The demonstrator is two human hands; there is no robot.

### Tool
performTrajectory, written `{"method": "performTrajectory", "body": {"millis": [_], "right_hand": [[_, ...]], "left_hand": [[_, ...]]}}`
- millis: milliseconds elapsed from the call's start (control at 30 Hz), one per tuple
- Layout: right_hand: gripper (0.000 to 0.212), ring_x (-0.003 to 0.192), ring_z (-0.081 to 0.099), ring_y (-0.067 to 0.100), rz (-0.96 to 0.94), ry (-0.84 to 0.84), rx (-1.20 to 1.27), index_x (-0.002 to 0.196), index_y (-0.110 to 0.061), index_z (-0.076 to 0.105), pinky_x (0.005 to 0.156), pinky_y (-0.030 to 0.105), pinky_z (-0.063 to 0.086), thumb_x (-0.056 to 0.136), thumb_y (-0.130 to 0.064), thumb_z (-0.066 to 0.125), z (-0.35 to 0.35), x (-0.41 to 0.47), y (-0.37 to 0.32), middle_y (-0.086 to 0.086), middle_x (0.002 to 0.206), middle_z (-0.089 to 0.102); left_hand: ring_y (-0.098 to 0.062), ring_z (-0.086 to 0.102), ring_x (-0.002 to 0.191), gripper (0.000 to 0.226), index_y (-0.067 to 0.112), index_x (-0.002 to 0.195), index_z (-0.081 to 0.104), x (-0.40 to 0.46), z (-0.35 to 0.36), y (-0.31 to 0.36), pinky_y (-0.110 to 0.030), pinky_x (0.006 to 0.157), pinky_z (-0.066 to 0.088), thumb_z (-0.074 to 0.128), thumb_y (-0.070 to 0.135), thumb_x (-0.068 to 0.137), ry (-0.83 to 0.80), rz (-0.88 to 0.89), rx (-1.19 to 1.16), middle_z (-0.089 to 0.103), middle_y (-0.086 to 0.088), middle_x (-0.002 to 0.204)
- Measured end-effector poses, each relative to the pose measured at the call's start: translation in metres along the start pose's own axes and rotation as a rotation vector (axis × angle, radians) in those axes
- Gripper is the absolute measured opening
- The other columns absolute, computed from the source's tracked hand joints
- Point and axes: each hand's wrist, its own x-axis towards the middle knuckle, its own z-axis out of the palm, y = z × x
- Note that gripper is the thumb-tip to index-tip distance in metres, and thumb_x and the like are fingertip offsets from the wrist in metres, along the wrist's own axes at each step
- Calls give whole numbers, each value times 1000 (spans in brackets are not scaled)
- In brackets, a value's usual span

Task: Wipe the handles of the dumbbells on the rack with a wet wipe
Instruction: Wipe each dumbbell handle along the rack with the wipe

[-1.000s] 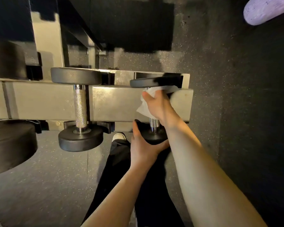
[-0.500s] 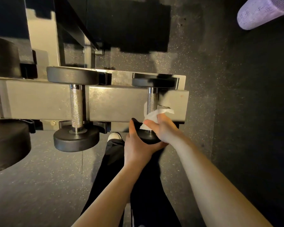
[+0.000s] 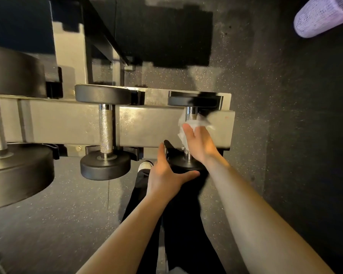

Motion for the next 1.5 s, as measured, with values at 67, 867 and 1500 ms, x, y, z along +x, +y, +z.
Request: {"method": "performTrajectory", "body": {"millis": [67,867,1500], "right_hand": [[49,107,53,26,37,-81,-35,146,-6,29,64,12,36,101,-24,42,-5,-10,10,9,115,53],[18,97,59,22,-178,-453,-835,83,-31,59,90,39,48,80,-45,49,-49,-10,29,-3,104,61],[25,101,56,30,-348,-652,-1246,110,-14,63,76,27,39,93,-12,44,-29,-12,-13,10,132,55]], "left_hand": [[-21,41,136,125,25,154,7,-1,0,-2,-28,105,35,87,47,61,-5,-28,-19,43,-5,148],[-21,51,125,98,19,142,40,5,-8,7,-24,95,38,86,49,61,-76,-38,100,55,-2,137],[-19,54,123,99,18,143,38,3,1,2,-16,82,37,88,43,61,-18,-26,31,59,2,130]]}}
